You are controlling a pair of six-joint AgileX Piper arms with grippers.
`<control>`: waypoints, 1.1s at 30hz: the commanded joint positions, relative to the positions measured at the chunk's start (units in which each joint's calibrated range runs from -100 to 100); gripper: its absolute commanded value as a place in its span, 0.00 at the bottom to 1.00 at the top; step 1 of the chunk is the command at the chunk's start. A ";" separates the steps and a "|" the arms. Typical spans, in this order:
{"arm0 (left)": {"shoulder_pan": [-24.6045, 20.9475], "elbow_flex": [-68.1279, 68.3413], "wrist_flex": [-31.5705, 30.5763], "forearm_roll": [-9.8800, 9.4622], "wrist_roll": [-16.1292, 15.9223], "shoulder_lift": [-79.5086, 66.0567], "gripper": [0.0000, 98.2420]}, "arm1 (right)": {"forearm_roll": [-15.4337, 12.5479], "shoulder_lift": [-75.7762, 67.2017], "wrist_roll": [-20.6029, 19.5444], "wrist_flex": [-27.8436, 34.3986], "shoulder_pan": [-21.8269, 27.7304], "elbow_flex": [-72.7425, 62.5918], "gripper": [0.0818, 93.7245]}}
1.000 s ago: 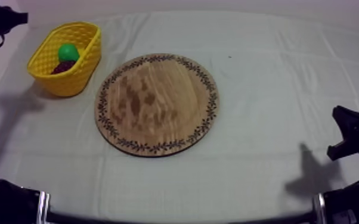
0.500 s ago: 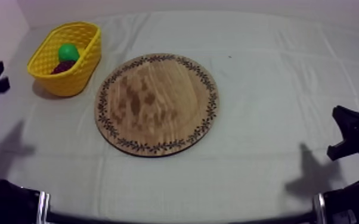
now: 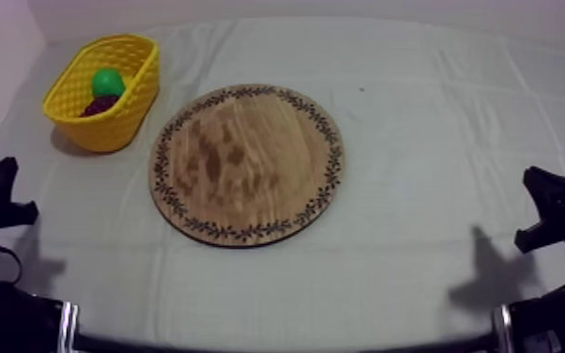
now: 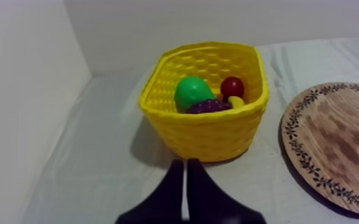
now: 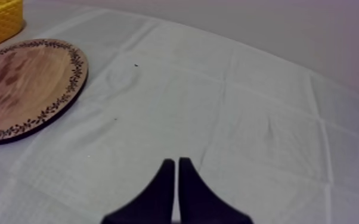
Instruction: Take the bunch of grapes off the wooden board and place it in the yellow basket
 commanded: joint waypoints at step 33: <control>-3.25 1.36 0.34 1.69 0.66 -2.29 0.00 | 0.01 -0.01 0.00 -0.03 0.02 -0.03 0.00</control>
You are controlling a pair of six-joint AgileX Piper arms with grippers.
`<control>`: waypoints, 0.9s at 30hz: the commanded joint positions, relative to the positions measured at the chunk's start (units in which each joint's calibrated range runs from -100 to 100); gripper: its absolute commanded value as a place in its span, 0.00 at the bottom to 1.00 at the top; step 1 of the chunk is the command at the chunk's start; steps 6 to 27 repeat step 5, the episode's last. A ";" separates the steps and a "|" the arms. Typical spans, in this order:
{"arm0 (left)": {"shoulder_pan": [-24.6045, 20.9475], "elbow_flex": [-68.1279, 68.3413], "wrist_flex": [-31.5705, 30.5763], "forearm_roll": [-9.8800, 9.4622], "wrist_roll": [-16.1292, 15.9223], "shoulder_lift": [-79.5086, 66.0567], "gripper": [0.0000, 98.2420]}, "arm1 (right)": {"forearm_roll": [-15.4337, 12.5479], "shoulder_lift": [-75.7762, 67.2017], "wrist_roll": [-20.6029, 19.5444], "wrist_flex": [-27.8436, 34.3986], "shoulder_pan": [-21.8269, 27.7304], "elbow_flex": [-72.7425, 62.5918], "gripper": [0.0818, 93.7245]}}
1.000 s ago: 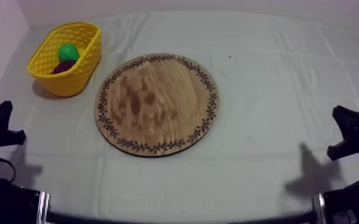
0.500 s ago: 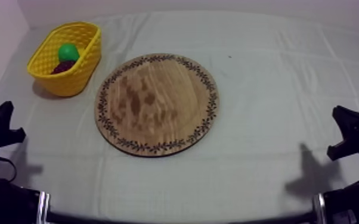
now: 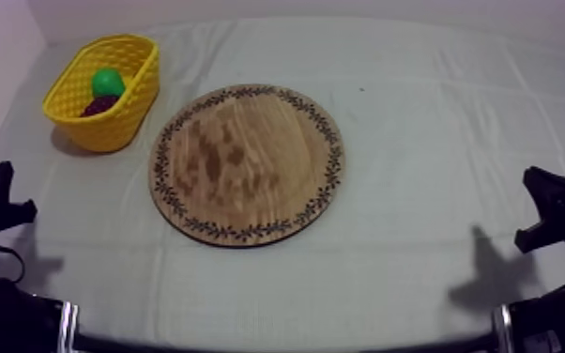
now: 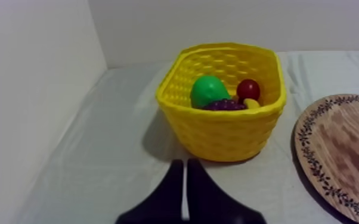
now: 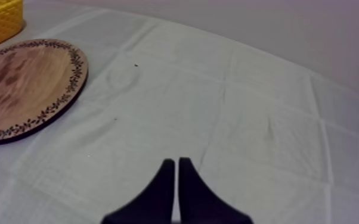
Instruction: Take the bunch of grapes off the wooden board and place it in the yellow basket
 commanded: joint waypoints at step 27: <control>0.04 0.00 0.10 0.10 0.03 -0.04 0.00 | 0.01 -0.01 0.00 -0.03 0.02 -0.03 0.00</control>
